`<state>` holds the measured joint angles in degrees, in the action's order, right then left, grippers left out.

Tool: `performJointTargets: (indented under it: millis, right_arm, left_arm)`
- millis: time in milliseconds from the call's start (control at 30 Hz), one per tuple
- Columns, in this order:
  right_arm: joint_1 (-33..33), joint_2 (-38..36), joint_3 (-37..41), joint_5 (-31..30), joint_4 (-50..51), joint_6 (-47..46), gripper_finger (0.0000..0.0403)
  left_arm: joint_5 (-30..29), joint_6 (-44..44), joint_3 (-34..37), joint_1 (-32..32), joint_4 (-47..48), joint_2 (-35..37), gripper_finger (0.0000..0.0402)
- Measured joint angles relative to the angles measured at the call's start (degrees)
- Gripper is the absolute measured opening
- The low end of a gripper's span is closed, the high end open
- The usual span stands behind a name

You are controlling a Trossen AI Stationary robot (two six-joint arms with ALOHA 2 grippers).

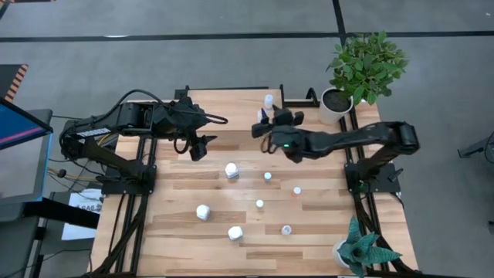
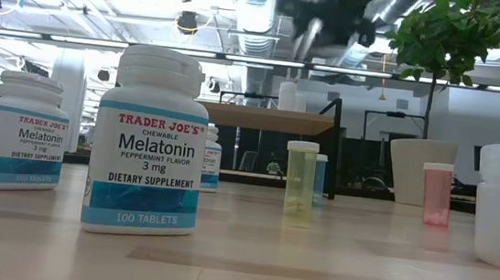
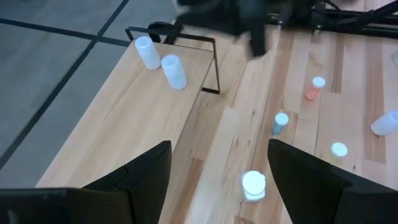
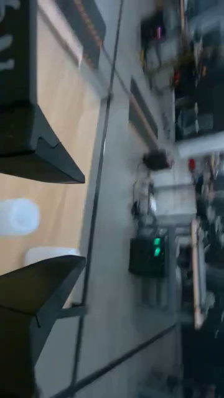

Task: Pick and place medicine bottles onto shelf by color
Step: Put the transparent medicine bottle on the shelf

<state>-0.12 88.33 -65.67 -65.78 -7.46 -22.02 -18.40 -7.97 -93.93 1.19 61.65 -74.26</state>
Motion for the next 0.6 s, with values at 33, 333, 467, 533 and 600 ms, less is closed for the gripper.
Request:
performJointTargets:
  millis: [33, 333, 467, 533, 600]
  right_arm:
    - [1.04, -1.96, 0.00, 1.63, 0.34, 1.41, 0.0221]
    - [11.27, -19.57, -0.09, 32.18, 32.62, -18.02, 0.0206]
    - [19.22, -20.03, -0.05, 42.68, 44.69, -26.34, 0.0193]
    - [23.50, -19.14, -0.02, 44.67, 47.13, -29.26, 0.0188]
    - [27.44, -17.51, -0.07, 45.33, 47.94, -31.42, 0.0184]
  left_arm:
    - [0.00, 0.00, 0.00, 0.00, 0.11, 0.00, 0.0254]
    - [-0.01, -0.44, 0.00, 0.01, 0.64, 0.00, 0.0254]
    - [-0.01, -0.48, 0.00, 0.01, 0.63, 0.00, 0.0254]
    - [-0.02, -0.52, 0.00, 0.00, 0.63, 0.00, 0.0254]
    - [-0.02, -0.53, 0.00, 0.00, 0.63, 0.00, 0.0254]
